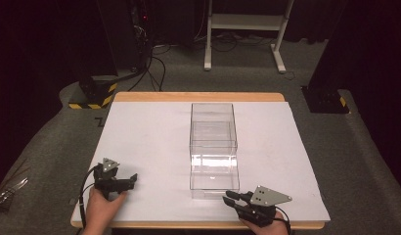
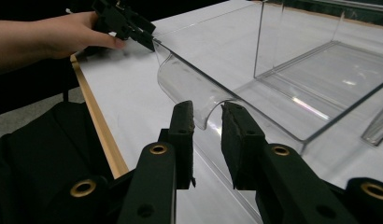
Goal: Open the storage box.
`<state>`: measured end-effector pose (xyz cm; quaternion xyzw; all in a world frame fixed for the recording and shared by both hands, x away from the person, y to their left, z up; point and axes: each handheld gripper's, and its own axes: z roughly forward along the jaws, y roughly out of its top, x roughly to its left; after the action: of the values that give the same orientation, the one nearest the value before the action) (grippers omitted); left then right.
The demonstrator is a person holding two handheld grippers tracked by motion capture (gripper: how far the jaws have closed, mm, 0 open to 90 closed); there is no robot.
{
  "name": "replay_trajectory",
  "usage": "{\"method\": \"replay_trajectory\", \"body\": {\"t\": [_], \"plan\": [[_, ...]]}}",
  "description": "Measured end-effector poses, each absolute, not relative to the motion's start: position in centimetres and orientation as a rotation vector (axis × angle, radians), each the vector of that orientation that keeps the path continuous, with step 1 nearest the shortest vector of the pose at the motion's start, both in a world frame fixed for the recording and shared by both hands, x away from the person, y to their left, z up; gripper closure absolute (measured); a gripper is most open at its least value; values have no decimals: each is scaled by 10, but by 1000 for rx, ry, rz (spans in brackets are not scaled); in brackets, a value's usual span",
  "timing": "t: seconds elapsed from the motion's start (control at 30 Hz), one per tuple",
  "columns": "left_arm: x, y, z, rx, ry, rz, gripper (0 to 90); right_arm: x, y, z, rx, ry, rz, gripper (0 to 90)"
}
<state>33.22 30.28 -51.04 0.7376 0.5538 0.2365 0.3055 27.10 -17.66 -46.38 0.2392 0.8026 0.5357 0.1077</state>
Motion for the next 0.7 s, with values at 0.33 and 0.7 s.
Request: {"method": "replay_trajectory", "body": {"t": [0.33, 0.7], "plan": [[332, 303, -510, 1956, 1464, 628, 17, 268, -185, -450, 693, 2288, 1617, 750], [332, 303, -510, 1954, 1466, 626, 17, 276, -191, -441, 730, 2174, 1641, 681]]}}
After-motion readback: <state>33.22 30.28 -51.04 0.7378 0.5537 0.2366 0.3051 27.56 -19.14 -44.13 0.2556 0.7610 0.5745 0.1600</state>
